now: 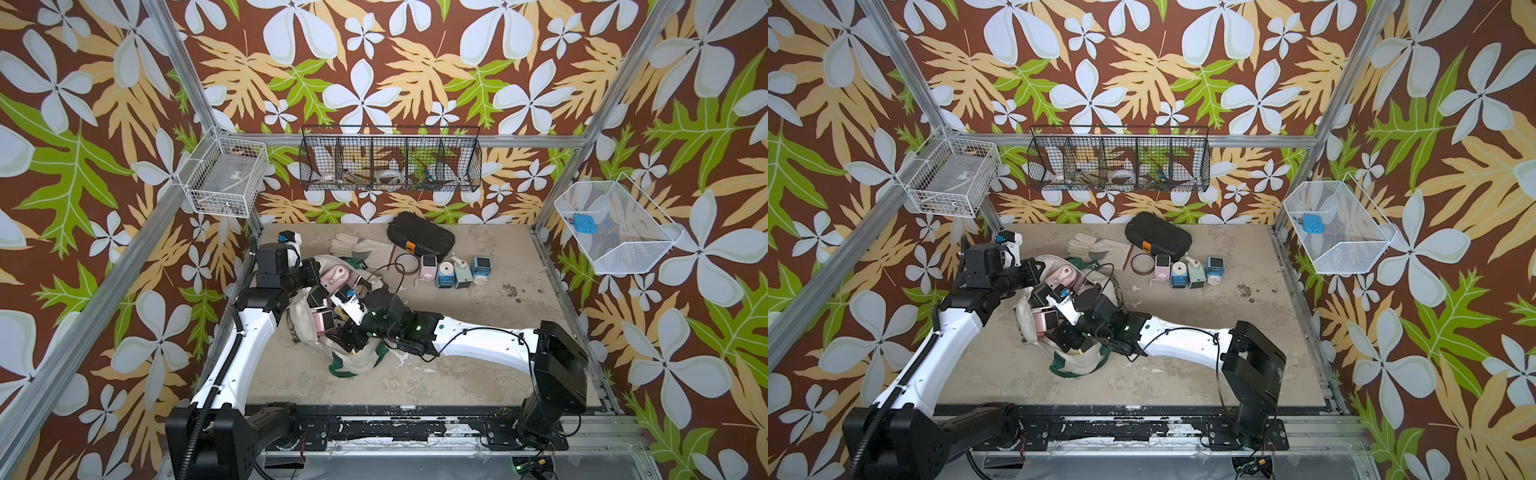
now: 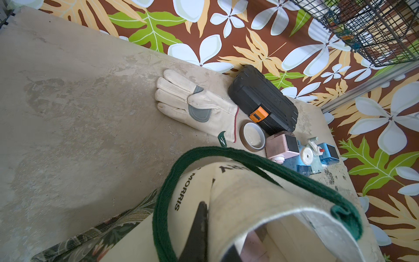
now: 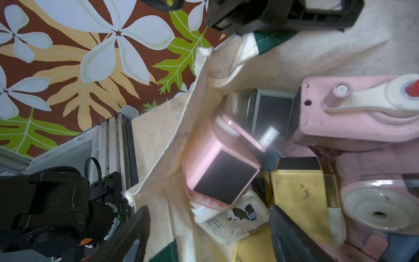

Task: Take out the pencil sharpeners from the tote bags
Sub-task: Adjust the canvas bag at the center of the board.

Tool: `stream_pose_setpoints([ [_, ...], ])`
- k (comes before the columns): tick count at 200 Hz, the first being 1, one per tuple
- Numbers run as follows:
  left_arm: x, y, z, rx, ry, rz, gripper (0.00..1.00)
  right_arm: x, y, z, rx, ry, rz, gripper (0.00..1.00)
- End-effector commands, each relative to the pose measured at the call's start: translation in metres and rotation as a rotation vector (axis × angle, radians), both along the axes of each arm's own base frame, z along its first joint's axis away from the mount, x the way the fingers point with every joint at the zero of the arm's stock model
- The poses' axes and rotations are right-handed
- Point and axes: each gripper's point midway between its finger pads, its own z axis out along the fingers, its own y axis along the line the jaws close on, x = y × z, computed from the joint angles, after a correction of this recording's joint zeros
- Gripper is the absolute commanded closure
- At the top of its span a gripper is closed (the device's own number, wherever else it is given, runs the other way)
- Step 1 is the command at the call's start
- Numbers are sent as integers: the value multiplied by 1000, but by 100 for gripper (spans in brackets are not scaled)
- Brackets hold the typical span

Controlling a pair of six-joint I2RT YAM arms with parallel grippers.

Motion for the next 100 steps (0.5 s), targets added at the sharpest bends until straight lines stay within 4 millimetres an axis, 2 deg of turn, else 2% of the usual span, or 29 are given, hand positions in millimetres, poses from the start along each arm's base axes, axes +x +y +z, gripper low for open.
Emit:
stream_pose_setpoints([
  [1, 4, -1, 14, -14, -53, 3, 100, -6, 11, 12, 80, 87, 43, 17],
  [38, 4, -1, 13, -12, -49, 5, 100, 3, 11, 12, 177, 211, 35, 16],
  [100, 4, 0, 13, -9, -47, 9, 100, 10, 22, -3, 176, 287, 38, 16],
])
